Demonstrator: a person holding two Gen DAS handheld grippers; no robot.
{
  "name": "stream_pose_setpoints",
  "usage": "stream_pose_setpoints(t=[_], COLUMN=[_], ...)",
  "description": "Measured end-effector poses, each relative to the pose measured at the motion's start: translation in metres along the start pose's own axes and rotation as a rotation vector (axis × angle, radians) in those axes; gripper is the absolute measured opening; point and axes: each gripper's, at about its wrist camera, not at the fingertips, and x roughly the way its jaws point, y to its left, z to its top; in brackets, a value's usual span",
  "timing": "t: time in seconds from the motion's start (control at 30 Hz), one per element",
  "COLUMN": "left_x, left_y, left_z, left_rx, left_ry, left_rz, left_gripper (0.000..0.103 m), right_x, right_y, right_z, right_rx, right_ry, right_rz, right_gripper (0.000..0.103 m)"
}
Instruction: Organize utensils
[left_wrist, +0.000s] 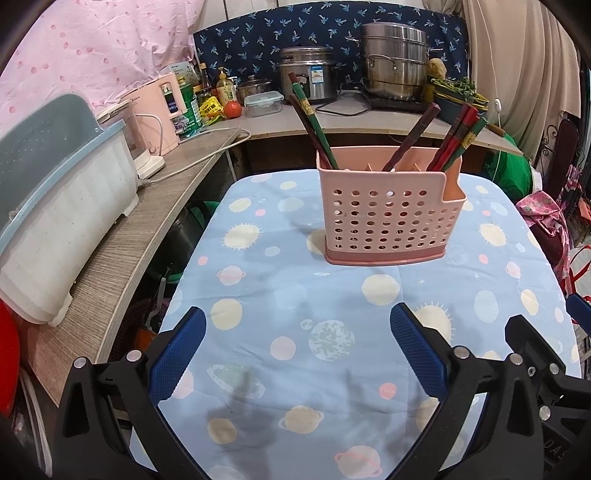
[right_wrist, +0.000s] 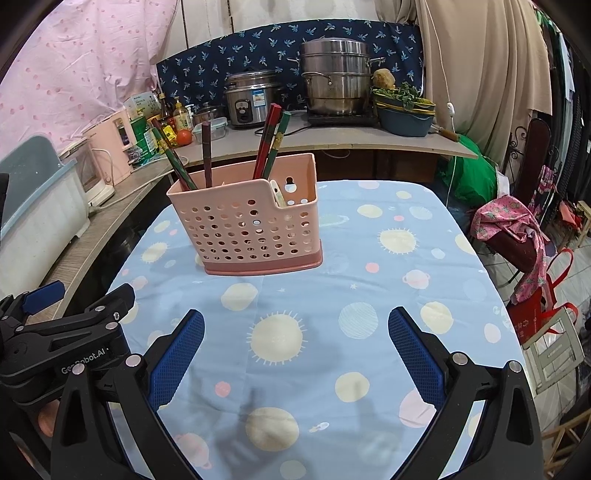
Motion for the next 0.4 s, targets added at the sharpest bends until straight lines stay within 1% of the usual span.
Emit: stream_pose_setpoints(t=[0.4], left_x=[0.0035], left_y=[-0.0011], left_z=[-0.0002], left_rx=[-0.005], left_ry=[0.017], left_rz=[-0.007], left_gripper=[0.095], right_x=[-0.0005], right_y=[0.0002], right_z=[0.0015], right_rx=[0.006], right_ry=[-0.008], right_rz=[-0.005], right_gripper=[0.096])
